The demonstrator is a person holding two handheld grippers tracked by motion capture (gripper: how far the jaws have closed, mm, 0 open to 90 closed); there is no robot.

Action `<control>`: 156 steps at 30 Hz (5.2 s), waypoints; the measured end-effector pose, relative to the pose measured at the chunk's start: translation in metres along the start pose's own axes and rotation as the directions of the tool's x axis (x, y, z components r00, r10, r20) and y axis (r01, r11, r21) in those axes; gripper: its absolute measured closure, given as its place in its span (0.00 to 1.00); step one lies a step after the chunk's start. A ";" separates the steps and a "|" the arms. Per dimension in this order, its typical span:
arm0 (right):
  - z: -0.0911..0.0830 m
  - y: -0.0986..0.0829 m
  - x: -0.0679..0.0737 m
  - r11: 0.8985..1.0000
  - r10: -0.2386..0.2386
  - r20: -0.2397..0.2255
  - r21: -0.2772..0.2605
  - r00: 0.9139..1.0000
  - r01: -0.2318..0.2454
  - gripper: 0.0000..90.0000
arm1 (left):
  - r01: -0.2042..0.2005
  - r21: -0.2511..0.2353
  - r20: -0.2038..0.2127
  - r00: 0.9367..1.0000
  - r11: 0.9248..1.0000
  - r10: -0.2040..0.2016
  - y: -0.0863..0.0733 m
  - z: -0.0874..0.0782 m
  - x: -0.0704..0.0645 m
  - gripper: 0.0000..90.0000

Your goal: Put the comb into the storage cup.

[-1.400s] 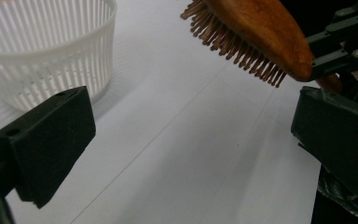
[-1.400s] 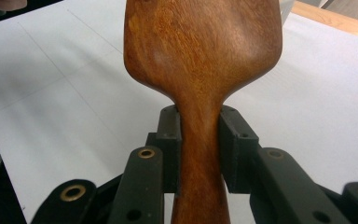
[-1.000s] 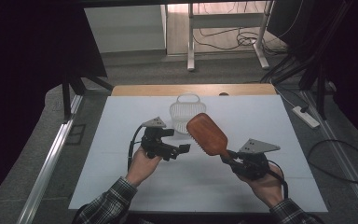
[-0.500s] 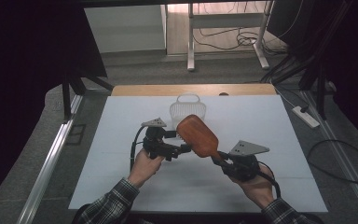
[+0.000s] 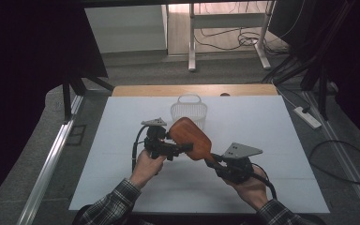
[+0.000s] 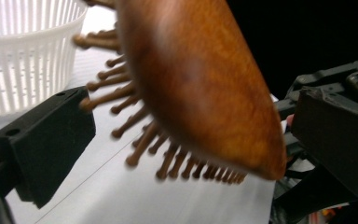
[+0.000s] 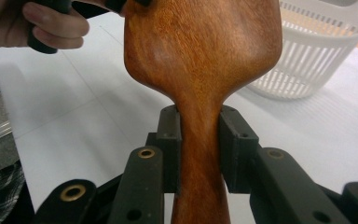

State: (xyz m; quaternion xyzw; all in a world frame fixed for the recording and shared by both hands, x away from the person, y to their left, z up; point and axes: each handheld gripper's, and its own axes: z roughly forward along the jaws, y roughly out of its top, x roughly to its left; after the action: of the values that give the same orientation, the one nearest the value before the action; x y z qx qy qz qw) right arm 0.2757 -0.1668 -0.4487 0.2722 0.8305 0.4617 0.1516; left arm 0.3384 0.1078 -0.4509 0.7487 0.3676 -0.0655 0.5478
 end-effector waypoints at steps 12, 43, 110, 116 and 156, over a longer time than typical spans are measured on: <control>0.005 0.001 0.006 1.000 -0.014 -0.023 -0.012 1.000 0.014 0.81 | 0.042 0.002 0.049 0.998 0.999 -0.042 -0.001 0.001 0.004 0.00; 0.010 -0.002 0.006 0.998 -0.062 -0.033 0.007 0.998 0.062 0.81 | 0.175 0.023 0.269 0.947 0.984 -0.175 -0.002 -0.005 0.011 0.59; -0.011 -0.018 -0.034 0.976 0.045 -0.050 0.214 0.998 -0.033 0.00 | -0.016 -0.010 0.020 1.000 1.000 0.016 0.037 -0.036 0.013 0.59; -0.017 -0.023 -0.036 0.975 0.035 -0.038 0.221 0.999 -0.026 0.00 | -0.003 -0.018 0.006 1.000 1.000 0.003 0.042 -0.039 0.018 0.59; -0.055 -0.044 -0.052 0.963 0.109 0.057 0.241 0.992 -0.119 0.00 | 0.027 -0.080 -0.043 0.999 0.996 -0.030 0.074 -0.052 0.035 0.59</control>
State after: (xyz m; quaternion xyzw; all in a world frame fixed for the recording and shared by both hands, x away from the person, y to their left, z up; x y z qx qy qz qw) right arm 0.2759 -0.2540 -0.4574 0.3461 0.8604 0.3580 0.1083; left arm 0.3936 0.1600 -0.3907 0.7223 0.3925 -0.0422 0.5679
